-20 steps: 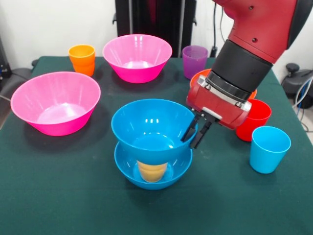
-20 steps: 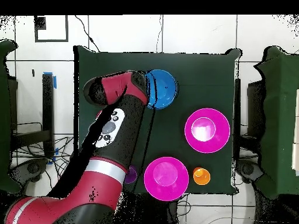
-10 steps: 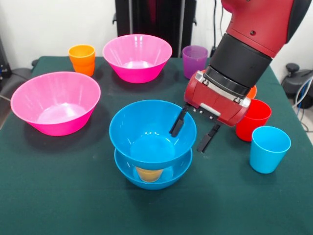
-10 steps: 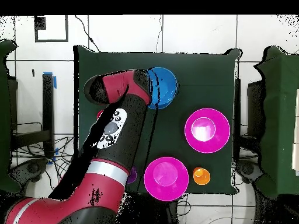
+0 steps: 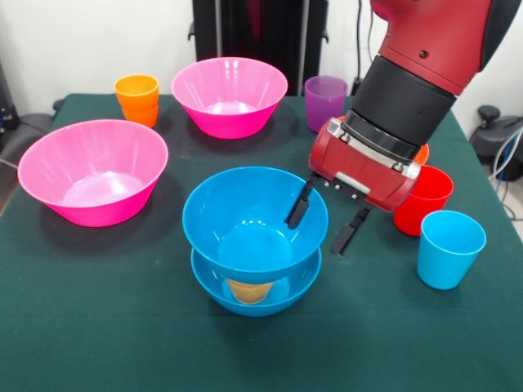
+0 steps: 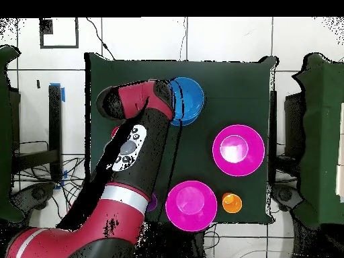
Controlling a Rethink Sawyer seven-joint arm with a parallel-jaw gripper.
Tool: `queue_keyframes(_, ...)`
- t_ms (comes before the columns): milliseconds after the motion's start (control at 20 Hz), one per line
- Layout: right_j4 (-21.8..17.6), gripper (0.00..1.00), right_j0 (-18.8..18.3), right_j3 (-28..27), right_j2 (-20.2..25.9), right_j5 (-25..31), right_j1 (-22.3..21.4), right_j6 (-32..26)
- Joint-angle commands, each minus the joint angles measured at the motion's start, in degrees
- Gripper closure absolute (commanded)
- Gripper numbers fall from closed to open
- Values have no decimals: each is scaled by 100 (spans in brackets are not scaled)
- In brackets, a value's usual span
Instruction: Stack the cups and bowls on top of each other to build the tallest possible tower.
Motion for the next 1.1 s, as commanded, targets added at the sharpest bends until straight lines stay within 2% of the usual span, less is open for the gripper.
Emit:
queue_keyframes(50, -79, 0, -2, 227, 627, 491, 36, 17)
queue_keyframes(250, -187, 0, 138, 166, 349, 332, -183, 126)
queue_keyframes(500, -340, 0, 417, -96, -186, 816, -392, 79)
queue_keyframes(650, -353, 0, 560, 31, -308, 806, -511, 78)
queue_keyframes(850, -157, 0, 531, 50, -128, 886, -641, -40)
queue_keyframes(1100, 417, 0, 519, 453, 486, 1047, -922, 290)
